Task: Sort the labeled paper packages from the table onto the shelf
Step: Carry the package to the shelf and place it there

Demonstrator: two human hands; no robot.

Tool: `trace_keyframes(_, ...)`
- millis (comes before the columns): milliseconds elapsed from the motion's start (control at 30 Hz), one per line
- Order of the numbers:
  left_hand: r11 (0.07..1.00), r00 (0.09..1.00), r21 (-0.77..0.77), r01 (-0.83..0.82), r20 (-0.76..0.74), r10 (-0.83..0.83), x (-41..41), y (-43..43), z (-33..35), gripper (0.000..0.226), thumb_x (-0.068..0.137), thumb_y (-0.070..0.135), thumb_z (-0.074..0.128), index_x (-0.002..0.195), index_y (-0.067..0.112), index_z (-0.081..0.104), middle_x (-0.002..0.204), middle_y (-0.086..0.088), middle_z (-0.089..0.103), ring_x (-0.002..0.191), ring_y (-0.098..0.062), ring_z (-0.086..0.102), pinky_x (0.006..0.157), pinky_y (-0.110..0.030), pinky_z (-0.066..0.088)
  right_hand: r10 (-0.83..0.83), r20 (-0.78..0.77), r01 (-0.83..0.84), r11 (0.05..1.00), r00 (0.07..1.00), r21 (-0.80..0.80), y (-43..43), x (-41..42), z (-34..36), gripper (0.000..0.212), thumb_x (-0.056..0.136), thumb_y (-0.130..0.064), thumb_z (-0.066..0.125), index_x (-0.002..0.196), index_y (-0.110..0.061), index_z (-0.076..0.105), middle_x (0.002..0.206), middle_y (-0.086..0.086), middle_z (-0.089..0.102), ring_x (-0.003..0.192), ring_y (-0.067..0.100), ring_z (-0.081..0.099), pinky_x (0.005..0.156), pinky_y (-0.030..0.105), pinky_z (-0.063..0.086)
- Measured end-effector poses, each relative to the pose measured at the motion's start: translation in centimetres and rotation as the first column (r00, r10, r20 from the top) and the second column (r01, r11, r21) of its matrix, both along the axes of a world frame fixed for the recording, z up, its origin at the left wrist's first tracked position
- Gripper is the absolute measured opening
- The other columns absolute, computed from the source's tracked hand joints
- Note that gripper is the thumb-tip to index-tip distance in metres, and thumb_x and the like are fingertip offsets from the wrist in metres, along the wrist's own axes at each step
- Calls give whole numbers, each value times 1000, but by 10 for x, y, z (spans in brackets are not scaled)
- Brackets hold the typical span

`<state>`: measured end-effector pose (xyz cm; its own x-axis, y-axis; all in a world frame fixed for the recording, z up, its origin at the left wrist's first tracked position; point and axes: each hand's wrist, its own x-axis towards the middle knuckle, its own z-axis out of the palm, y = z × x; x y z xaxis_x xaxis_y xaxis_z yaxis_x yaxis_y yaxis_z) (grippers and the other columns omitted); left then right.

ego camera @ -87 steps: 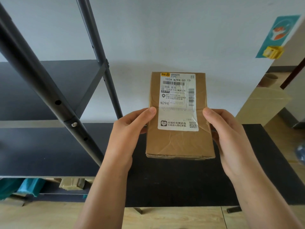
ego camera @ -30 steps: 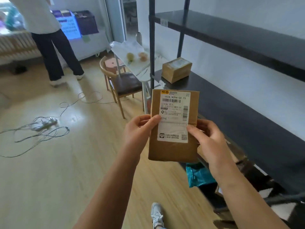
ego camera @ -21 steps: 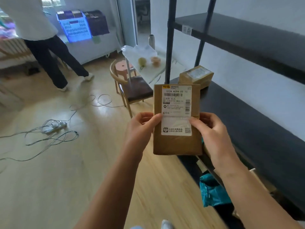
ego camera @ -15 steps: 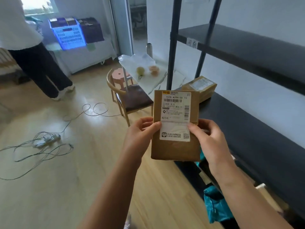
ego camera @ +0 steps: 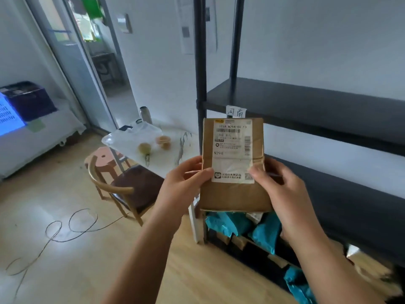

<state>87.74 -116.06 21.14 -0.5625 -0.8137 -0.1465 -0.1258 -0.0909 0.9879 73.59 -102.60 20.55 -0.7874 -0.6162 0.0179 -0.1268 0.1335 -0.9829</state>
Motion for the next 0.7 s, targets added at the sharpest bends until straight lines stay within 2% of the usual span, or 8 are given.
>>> trace_keyframes(67, 998, 998, -29, 47, -29, -47, -14, -20, 15, 42, 87, 26, 72, 129, 27, 66, 113, 1, 75, 108, -16, 70, 95, -39, 57, -50, -12, 50, 998, 999, -47, -10, -7, 14, 37, 81, -48, 71, 114, -35, 60, 107, -16, 68, 99, 3, 64, 79, 26, 53)
trace_keyframes(167, 995, 993, -71, 75, -86, -81, -42, -45, 39, 44, 86, 26, 74, 128, 20, 62, 115, -3, 73, 107, -18, 70, 88, -32, 58, -125, -42, 120, 987, 991, -103, -27, -29, 37, 34, 82, -45, 71, 108, -28, 59, 101, -15, 67, 91, -1, 65, 64, 15, 49)
trace_keyframes(333, 975, 995, -219, 30, -86, -50, -103, -81, 81, 30, 88, 33, 70, 112, 17, 64, 107, -1, 74, 101, -16, 70, 86, -31, 57, -155, -112, 133, 974, 982, -183, -66, -81, 73, 35, 85, -43, 70, 111, -21, 63, 102, -8, 71, 96, 7, 68, 77, 24, 54)
trace_keyframes(467, 961, 991, -264, 79, -81, -104, -152, -109, 110, 35, 92, 38, 64, 122, 19, 64, 108, 2, 73, 89, -11, 70, 69, -22, 55, -145, -155, 119, 979, 977, -167, -97, -127, 93, 38, 87, -49, 65, 117, -25, 66, 109, -9, 72, 101, 9, 66, 75, 21, 51)
trace_keyframes(567, 963, 989, -247, 110, -70, -131, -185, -125, 118, 43, 93, 42, 62, 129, 19, 62, 111, -1, 73, 90, -14, 71, 76, -25, 58, -130, -173, 107, 985, 976, -133, -119, -156, 100, 36, 89, -55, 59, 107, -26, 71, 103, -11, 74, 97, 7, 67, 74, 19, 47)
trace_keyframes(667, 961, 987, -241, 133, -55, -151, -212, -143, 117, 50, 93, 44, 61, 134, 15, 58, 115, -3, 72, 88, -11, 69, 69, -20, 54, -107, -190, 92, 992, 976, -89, -140, -174, 101, 41, 88, -58, 57, 109, -25, 71, 105, -11, 73, 99, 6, 65, 72, 19, 44)
trace_keyframes(700, 961, 986, -235, 146, -50, -162, -220, -150, 116, 51, 93, 44, 60, 135, 14, 58, 116, -4, 72, 91, -13, 70, 71, -21, 55, -107, -185, 91, 992, 977, -89, -146, -180, 100, 42, 89, -57, 57, 110, -25, 71, 105, -11, 73, 100, 7, 65, 73, 20, 45)
